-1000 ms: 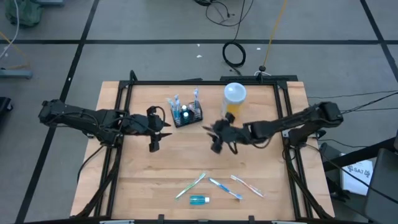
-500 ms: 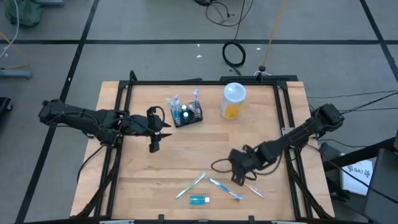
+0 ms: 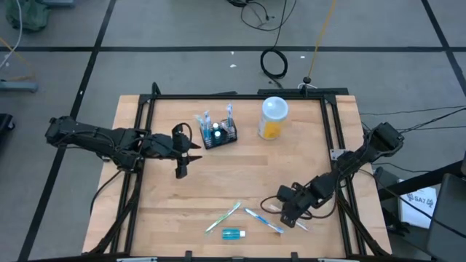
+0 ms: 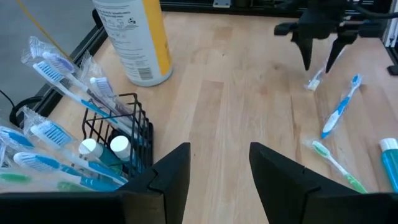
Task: Pick & Place toothbrushing station
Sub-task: Put the orange toothbrush into the black mesh organizer
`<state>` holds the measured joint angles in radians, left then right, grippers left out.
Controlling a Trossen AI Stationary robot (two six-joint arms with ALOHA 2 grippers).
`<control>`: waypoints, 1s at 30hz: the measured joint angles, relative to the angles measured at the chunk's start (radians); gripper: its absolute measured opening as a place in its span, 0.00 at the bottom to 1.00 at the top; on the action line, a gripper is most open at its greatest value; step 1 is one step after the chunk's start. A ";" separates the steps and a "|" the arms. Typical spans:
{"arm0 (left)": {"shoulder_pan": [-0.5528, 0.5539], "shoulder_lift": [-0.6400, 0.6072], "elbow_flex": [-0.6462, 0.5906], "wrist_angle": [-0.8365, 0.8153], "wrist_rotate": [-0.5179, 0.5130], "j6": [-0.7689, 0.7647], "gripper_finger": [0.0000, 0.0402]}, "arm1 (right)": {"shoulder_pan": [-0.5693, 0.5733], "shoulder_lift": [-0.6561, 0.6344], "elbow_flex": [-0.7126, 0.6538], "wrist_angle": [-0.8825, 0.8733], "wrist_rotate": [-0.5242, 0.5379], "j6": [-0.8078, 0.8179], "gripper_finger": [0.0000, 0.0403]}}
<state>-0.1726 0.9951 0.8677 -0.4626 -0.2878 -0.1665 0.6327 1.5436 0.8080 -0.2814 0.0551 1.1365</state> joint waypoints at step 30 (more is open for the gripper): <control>0.000 0.000 0.000 0.000 0.000 0.005 0.43 | -0.002 0.099 -0.061 0.199 0.177 -0.287 0.02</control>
<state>-0.1726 0.9951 0.8677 -0.4622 -0.2882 -0.1619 0.6308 1.6425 0.7468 -0.0820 0.2317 0.8497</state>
